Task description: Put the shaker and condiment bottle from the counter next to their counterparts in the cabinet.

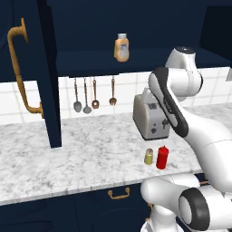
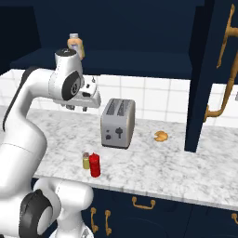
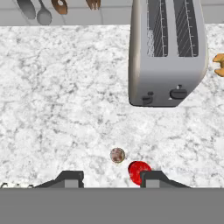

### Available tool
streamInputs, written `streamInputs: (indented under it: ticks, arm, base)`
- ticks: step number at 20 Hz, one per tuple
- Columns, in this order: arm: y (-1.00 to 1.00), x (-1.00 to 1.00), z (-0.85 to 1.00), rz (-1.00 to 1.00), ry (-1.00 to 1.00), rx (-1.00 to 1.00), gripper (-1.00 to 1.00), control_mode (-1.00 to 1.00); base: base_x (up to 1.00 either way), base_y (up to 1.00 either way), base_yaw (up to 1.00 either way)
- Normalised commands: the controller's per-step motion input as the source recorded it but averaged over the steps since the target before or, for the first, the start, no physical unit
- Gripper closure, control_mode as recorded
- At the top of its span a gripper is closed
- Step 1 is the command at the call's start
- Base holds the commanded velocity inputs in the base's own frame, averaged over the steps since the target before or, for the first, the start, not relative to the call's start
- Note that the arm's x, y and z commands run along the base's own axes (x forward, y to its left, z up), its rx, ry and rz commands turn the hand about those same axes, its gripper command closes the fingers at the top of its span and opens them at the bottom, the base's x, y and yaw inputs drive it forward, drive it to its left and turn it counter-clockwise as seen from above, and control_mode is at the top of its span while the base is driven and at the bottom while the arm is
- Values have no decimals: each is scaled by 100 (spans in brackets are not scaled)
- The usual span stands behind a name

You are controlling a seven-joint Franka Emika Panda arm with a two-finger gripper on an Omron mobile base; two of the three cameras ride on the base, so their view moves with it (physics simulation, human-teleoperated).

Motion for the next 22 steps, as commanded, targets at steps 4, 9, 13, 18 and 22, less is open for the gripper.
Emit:
streamInputs:
  ticks: [4,9,13,18,22]
  arm:
    - [6,0,-11,-4,2,-10,-100,-100]
    - [16,0,-12,-34,0,-30,-100,-100]
    - [22,0,-22,-51,0,-29,-100,-100]
    - [17,0,-23,-51,-26,-7,-100,-100]
    - [9,-14,-59,-38,-62,-22,-100,-100]
  base:
    - [0,0,0]
    - [0,0,0]
    - [0,0,0]
    - [0,0,0]
    - [0,0,0]
